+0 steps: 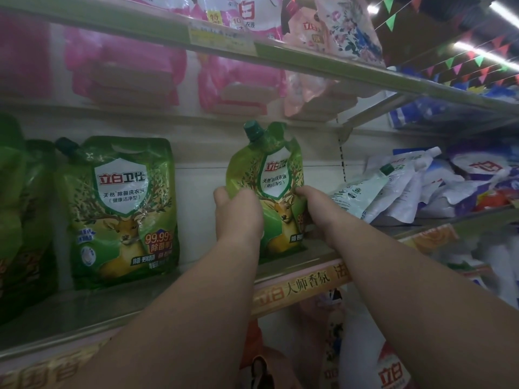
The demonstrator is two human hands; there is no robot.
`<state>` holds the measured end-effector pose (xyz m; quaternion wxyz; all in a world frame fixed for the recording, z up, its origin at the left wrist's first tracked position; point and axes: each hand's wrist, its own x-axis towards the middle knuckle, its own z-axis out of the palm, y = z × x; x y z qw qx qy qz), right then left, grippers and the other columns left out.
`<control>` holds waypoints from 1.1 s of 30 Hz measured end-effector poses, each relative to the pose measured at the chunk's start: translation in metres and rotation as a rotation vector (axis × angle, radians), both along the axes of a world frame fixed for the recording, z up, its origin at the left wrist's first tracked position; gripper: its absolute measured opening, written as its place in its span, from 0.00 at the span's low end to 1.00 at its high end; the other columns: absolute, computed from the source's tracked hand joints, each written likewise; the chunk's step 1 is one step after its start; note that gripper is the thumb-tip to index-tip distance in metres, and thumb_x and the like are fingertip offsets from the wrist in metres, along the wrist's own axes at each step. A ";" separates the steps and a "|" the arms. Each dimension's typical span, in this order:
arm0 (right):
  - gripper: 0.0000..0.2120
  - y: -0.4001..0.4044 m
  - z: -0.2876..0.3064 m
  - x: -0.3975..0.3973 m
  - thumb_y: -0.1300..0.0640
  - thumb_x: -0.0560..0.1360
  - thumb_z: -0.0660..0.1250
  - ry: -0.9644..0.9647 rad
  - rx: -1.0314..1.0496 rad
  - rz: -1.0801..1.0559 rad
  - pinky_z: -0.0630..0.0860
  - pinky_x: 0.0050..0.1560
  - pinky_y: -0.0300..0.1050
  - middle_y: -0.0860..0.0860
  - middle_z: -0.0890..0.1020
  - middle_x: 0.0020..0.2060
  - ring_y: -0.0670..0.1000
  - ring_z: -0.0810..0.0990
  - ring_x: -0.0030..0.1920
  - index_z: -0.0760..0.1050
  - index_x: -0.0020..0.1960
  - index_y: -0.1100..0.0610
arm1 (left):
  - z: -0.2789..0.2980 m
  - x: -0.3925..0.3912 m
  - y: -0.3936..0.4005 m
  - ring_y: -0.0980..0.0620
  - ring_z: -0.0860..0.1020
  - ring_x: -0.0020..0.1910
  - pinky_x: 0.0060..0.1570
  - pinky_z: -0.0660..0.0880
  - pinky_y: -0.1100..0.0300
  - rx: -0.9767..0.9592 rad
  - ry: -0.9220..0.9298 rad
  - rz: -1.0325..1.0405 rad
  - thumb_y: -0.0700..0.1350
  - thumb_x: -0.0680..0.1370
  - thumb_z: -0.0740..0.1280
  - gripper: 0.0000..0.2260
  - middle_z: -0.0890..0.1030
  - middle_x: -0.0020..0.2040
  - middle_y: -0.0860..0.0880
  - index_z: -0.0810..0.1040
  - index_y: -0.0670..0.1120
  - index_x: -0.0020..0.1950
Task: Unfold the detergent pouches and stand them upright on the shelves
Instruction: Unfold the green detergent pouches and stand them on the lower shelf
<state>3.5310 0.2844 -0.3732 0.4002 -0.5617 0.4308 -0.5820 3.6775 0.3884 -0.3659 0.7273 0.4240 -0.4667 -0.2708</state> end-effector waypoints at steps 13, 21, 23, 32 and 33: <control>0.41 -0.014 0.006 -0.003 0.26 0.63 0.59 0.002 -0.106 -0.059 0.79 0.63 0.66 0.57 0.82 0.59 0.62 0.83 0.58 0.70 0.67 0.49 | -0.002 0.014 -0.013 0.46 0.78 0.40 0.40 0.75 0.55 -0.126 -0.023 0.240 0.56 0.86 0.58 0.17 0.80 0.41 0.47 0.78 0.47 0.46; 0.42 -0.040 0.006 -0.006 0.23 0.63 0.57 -0.033 -0.054 -0.070 0.78 0.62 0.68 0.58 0.85 0.56 0.64 0.84 0.57 0.70 0.70 0.46 | -0.002 0.016 -0.014 0.47 0.73 0.34 0.37 0.71 0.55 -0.089 0.018 0.252 0.57 0.85 0.59 0.21 0.74 0.34 0.47 0.72 0.46 0.37; 0.42 -0.045 0.007 -0.007 0.22 0.63 0.55 -0.043 -0.044 -0.079 0.78 0.62 0.67 0.57 0.85 0.57 0.64 0.84 0.57 0.70 0.70 0.44 | -0.003 0.016 -0.015 0.46 0.74 0.35 0.37 0.72 0.54 -0.094 0.040 0.249 0.57 0.84 0.60 0.21 0.75 0.35 0.47 0.73 0.45 0.37; 0.42 -0.054 0.006 -0.009 0.23 0.64 0.58 -0.075 -0.041 -0.017 0.81 0.59 0.68 0.58 0.85 0.58 0.63 0.85 0.57 0.70 0.71 0.46 | -0.002 0.016 -0.010 0.48 0.77 0.36 0.35 0.73 0.57 -0.113 0.009 0.294 0.56 0.85 0.60 0.18 0.79 0.38 0.47 0.79 0.46 0.44; 0.43 -0.055 0.006 -0.009 0.23 0.64 0.58 -0.075 -0.048 -0.019 0.81 0.60 0.67 0.57 0.85 0.58 0.63 0.85 0.57 0.70 0.71 0.46 | -0.002 0.016 -0.009 0.48 0.76 0.35 0.34 0.71 0.58 -0.112 0.010 0.295 0.56 0.85 0.60 0.18 0.79 0.38 0.47 0.79 0.46 0.44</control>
